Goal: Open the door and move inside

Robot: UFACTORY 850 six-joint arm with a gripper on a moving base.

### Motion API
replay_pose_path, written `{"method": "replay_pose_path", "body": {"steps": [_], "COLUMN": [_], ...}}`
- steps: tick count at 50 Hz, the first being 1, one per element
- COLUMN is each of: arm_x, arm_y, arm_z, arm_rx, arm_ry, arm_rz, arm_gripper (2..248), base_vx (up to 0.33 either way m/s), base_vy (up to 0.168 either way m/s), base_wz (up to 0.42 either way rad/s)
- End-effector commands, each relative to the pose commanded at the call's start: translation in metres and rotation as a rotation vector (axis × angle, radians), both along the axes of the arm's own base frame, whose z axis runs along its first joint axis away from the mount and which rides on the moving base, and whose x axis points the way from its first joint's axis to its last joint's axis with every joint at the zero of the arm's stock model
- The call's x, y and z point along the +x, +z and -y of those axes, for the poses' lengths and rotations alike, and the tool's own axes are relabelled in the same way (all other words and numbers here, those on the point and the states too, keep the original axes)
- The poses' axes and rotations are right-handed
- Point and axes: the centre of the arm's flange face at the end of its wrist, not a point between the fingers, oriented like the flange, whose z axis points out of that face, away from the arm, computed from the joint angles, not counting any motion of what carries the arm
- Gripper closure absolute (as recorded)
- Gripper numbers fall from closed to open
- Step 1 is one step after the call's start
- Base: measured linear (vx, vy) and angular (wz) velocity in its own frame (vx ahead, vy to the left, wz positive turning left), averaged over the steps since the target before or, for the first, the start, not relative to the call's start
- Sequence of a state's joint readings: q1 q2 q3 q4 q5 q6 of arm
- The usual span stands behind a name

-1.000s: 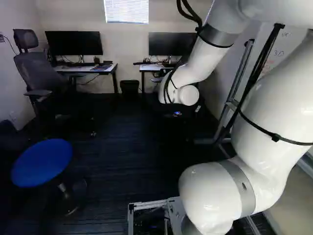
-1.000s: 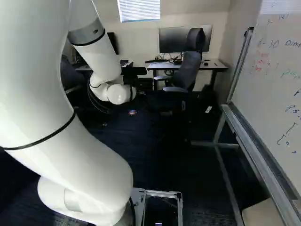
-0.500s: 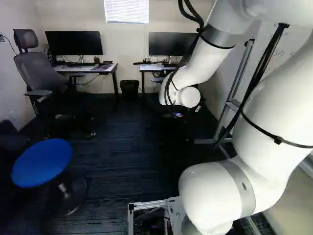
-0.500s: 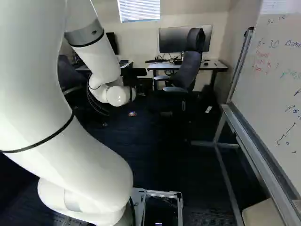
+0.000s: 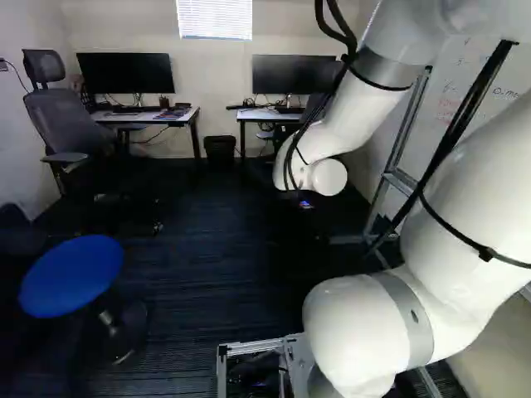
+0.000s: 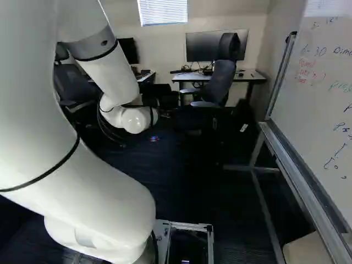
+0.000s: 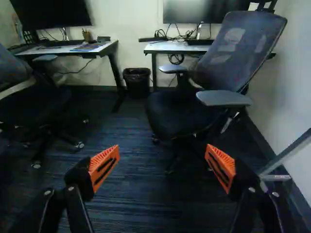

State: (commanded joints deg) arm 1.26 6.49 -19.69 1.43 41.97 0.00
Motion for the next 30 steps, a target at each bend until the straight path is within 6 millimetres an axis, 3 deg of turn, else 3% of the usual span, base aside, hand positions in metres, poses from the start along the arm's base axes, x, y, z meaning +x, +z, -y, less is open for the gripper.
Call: {"method": "replay_pose_path", "body": {"steps": [30], "arm_x": [-0.062], "arm_y": [-0.023], "arm_z": [0.005], "arm_rx": [-0.008], "arm_ry": [0.000], "arm_rz": [0.034], "arm_gripper": [3], "base_vx": [0.000], "base_vy": [0.000], "base_wz": [0.000]}}
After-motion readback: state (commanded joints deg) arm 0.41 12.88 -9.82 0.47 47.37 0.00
